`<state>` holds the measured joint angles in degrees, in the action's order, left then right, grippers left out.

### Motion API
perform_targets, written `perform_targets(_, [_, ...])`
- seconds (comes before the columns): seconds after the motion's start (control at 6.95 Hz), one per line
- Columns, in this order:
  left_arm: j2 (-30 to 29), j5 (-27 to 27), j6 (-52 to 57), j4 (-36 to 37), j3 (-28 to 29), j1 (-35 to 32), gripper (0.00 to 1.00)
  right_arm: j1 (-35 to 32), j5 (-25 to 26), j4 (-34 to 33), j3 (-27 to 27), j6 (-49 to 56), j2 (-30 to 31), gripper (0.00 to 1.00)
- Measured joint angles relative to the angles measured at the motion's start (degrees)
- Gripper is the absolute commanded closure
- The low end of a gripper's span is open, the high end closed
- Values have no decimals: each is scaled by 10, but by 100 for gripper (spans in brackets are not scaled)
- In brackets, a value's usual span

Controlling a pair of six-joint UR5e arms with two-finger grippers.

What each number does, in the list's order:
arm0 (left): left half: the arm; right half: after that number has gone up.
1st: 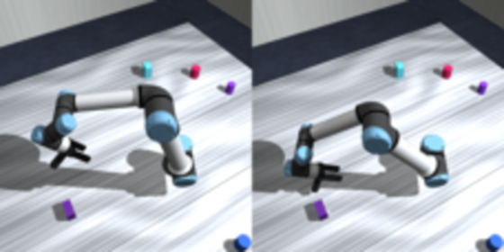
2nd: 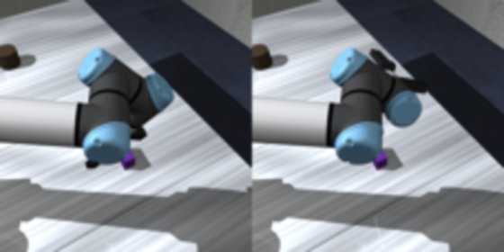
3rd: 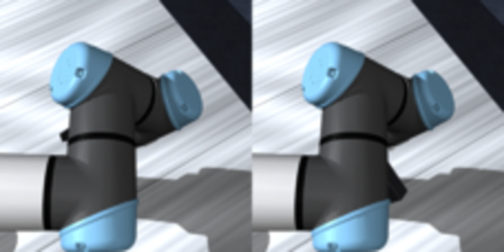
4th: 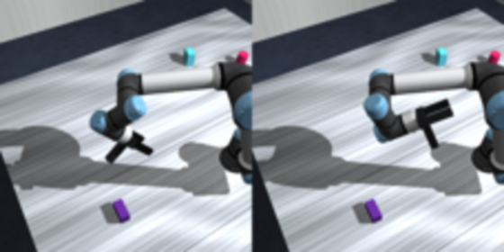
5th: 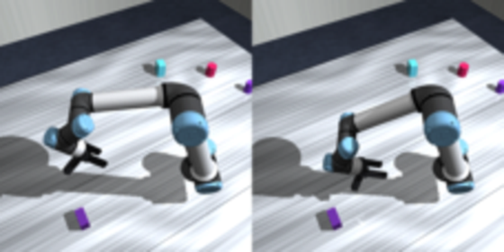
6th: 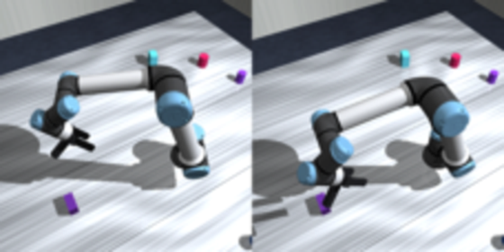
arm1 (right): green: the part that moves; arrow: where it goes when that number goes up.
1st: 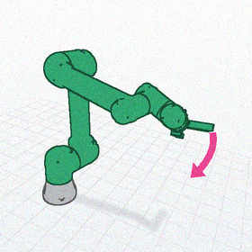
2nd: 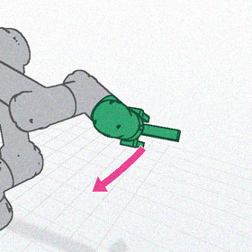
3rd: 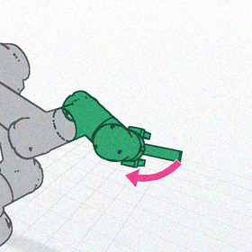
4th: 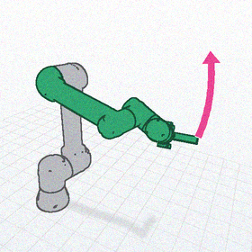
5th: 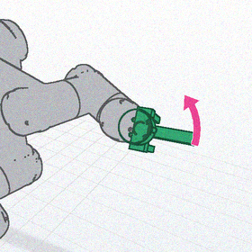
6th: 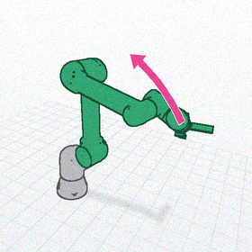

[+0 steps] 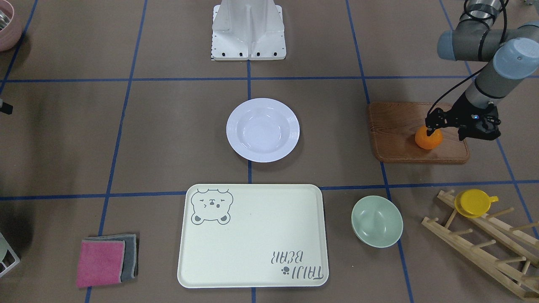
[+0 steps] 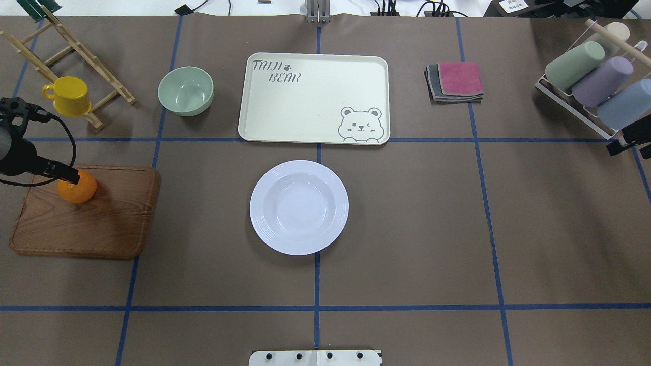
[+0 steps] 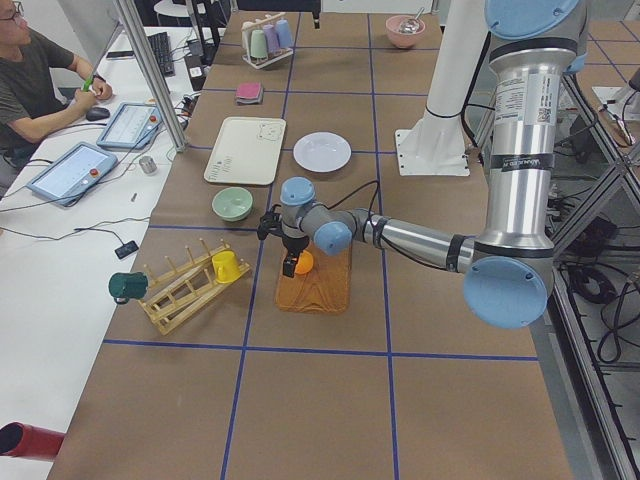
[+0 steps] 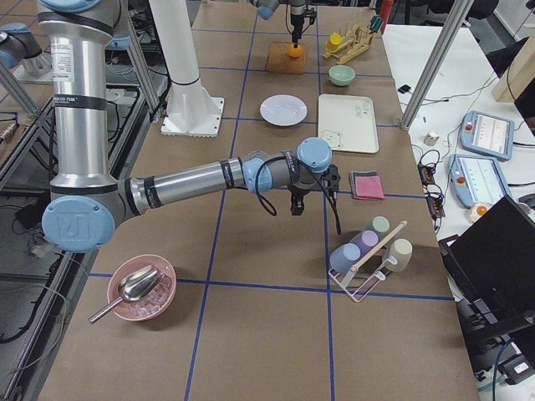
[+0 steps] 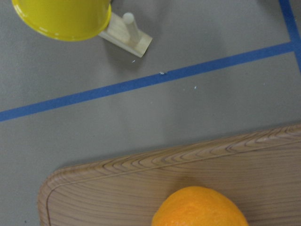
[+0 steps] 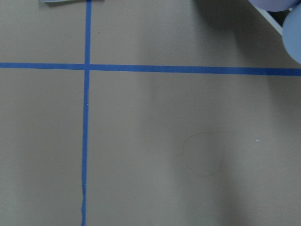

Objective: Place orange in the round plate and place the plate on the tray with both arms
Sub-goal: 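Lower the left gripper onto the orange on the wooden board and grasp it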

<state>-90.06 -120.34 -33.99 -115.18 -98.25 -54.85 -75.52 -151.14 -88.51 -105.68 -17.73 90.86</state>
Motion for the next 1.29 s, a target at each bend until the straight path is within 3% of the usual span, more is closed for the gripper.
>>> perform_targets(0.72, [-16,-15,-31,1,-1,1,2,2,-16,2,-5,-2,0,0])
perform_targets(1.29, [-12,8,-50,-4,2,21,2,1,-18,2,-8,-2,0,0])
